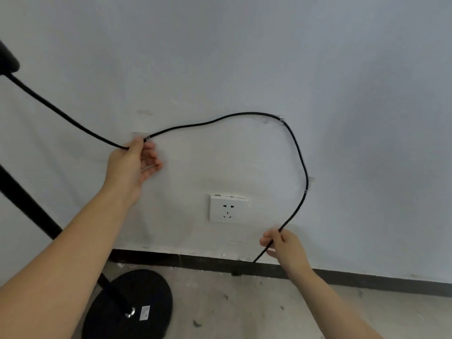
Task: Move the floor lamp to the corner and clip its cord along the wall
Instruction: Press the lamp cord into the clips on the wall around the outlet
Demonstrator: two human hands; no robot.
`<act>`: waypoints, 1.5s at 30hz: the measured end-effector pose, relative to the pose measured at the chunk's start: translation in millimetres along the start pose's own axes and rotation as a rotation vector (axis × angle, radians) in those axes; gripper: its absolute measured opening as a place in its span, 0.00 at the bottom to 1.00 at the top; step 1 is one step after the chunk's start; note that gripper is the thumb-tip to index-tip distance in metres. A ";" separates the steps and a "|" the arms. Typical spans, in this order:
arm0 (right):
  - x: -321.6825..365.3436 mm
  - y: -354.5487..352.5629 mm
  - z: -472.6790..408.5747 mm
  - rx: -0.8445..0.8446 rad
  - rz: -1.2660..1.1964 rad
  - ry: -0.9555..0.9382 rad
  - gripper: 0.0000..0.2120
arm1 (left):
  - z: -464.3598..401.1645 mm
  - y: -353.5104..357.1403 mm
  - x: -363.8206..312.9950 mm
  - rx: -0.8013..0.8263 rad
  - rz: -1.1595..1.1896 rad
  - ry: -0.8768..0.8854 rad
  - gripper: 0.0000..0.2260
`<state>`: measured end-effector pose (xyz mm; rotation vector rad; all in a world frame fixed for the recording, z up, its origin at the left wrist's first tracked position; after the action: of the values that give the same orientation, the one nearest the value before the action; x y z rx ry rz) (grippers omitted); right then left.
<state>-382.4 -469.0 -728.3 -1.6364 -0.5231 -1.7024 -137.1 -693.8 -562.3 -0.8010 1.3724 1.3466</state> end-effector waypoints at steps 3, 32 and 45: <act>-15.3 29.1 -0.7 0.151 0.108 0.058 0.10 | 0.1 0.8 -0.9 0.001 -0.014 -0.011 0.13; -82.6 68.0 -21.1 -0.328 -0.018 0.149 0.01 | -1.1 3.0 2.8 0.029 0.025 0.049 0.14; -88.7 69.7 -35.0 -0.205 -0.261 0.376 0.08 | -8.9 -1.8 -4.3 -0.010 -0.075 0.054 0.14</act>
<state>-360.8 -522.0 -831.7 -1.3754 -0.3987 -2.2597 -136.1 -703.5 -560.0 -0.8930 1.3653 1.2823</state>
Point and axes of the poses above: each hand's wrist, its own z-axis away from the middle knuckle, its own y-axis out of the palm, x = y × z, the point moved 4 cm from there along -z, towards the middle knuckle, and after that the axes turned 10 degrees about -y, right-handed, at the moved point
